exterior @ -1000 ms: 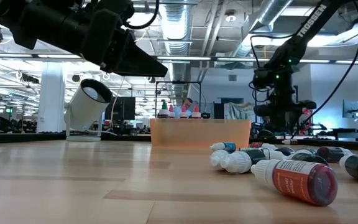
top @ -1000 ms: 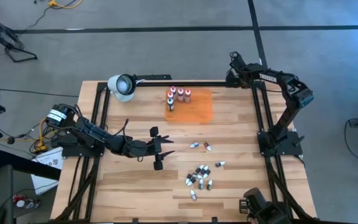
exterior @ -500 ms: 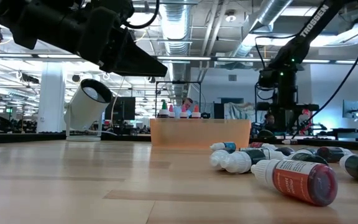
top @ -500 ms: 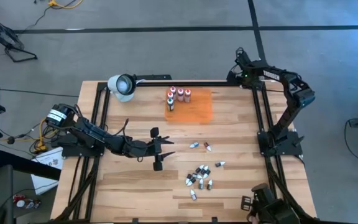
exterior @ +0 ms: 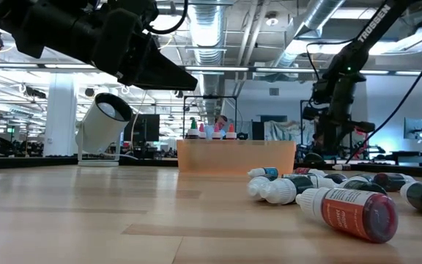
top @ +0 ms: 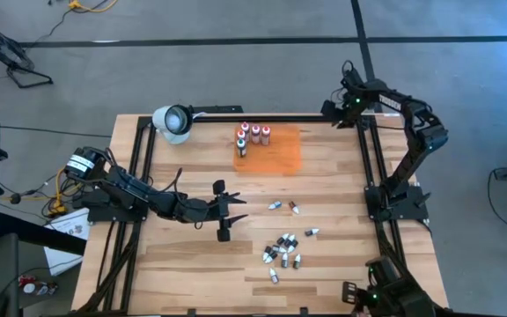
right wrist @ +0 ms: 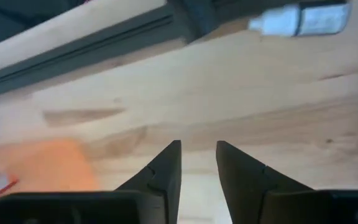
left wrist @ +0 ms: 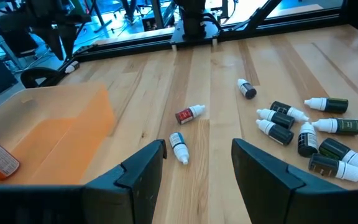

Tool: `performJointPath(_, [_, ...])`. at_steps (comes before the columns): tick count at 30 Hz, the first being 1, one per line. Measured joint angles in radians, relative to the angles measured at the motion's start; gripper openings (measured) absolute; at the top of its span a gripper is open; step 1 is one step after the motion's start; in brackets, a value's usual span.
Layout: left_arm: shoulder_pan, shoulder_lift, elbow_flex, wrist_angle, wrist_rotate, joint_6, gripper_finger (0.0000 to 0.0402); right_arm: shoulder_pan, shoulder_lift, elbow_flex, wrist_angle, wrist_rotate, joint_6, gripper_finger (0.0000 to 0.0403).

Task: Pick & Place food coloring
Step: Put the black small food coloring bottle into the orange bin

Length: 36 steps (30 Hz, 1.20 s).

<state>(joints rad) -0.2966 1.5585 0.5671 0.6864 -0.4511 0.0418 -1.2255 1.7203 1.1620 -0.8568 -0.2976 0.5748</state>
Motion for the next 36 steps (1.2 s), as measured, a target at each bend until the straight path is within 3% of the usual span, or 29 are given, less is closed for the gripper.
performJointPath(11, [0.000, 0.000, 0.000, 0.000, 0.000, 0.001, 0.0186, 0.007, 0.002, 0.004, 0.138, 0.028, 0.102, 0.0092])
performJointPath(25, [0.000, 0.000, 0.000, 0.000, 0.000, 0.000, 0.0186, 0.007, 0.002, -0.017, 0.166, 0.340, 0.213, 0.0090])
performJointPath(36, [-0.001, 0.000, 0.000, 0.000, 0.006, -0.008, 0.0186, 0.040, 0.002, -0.053, 0.225, 0.470, 0.245, 0.0016])
